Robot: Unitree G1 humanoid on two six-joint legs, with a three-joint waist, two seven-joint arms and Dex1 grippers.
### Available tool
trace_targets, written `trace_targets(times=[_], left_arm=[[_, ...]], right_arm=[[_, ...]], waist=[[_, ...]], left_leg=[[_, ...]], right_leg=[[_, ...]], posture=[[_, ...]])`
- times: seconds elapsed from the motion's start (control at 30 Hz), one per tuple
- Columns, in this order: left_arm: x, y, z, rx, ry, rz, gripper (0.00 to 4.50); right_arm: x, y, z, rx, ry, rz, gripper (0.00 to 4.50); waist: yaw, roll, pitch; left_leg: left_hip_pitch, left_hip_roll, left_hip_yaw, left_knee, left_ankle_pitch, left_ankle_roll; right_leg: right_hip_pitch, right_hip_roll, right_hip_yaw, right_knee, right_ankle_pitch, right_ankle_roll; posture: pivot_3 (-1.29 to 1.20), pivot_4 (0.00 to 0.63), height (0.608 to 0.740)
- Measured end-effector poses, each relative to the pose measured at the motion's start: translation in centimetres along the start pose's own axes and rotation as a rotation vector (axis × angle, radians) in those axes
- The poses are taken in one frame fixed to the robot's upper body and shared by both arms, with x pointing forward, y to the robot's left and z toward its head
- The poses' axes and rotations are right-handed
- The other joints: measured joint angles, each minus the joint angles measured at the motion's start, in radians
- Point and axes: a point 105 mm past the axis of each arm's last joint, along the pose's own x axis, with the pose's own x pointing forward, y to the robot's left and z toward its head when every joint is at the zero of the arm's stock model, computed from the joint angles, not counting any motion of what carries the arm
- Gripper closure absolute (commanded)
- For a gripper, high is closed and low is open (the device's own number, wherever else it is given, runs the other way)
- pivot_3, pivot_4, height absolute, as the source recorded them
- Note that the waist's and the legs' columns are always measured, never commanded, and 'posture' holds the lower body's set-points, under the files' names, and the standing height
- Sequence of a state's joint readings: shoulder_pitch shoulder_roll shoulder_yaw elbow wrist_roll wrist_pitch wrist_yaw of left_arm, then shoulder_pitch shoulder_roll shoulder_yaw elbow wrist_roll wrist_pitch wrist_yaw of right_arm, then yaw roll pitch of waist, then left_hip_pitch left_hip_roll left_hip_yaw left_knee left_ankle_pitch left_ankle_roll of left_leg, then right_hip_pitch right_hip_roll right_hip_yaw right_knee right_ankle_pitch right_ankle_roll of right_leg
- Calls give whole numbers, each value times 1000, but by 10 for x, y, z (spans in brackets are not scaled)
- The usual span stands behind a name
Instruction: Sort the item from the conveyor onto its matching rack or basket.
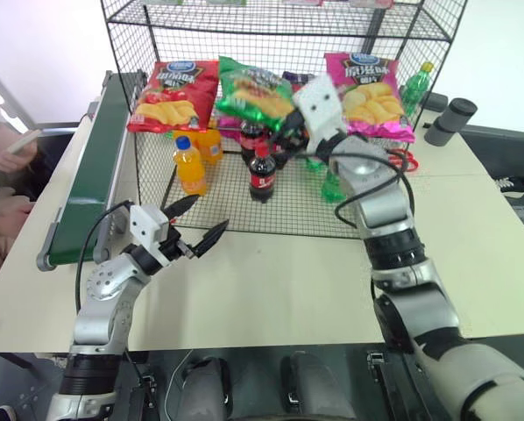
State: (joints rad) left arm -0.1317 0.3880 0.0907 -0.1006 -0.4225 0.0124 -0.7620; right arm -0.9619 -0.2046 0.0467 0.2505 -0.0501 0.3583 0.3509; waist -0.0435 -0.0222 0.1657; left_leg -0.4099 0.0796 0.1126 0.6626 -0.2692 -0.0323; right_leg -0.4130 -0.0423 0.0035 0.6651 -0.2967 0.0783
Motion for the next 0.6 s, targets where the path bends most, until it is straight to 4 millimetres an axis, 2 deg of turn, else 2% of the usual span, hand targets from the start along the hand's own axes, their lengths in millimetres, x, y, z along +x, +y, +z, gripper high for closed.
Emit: trace_targets(times=[0.1, 0.33, 0.43, 0.6], left_arm=[[0, 0, 0, -2, 0, 1, 0], [0, -1, 1, -1, -2, 0, 0], [0, -2, 2, 3, -6, -3, 0], [1, -3, 2, -1, -8, -6, 0]], right_arm=[[-1, 6, -2, -28, 16, 77, 268], [-18, 26, -25, -12, 130, 267, 268], [-21, 32, -20, 37, 125, 302, 268], [-21, 27, -13, 136, 121, 305, 268]], waist=[[0, 0, 0], [0, 0, 0], [-1, 0, 0], [1, 0, 0]], left_leg=[[0, 0, 0, 0, 0, 0], [0, 0, 0, 0, 0, 1], [0, 0, -1, 0, 0, 1], [0, 0, 0, 0, 0, 1]], right_leg=[[0, 0, 0, -1, 0, 0], [0, 0, 0, 0, 0, 0], [0, 0, 0, 0, 0, 0], [0, 0, 0, 0, 0, 0]], posture=[[0, 150, 740], [0, 150, 740], [0, 150, 740], [0, 150, 740]])
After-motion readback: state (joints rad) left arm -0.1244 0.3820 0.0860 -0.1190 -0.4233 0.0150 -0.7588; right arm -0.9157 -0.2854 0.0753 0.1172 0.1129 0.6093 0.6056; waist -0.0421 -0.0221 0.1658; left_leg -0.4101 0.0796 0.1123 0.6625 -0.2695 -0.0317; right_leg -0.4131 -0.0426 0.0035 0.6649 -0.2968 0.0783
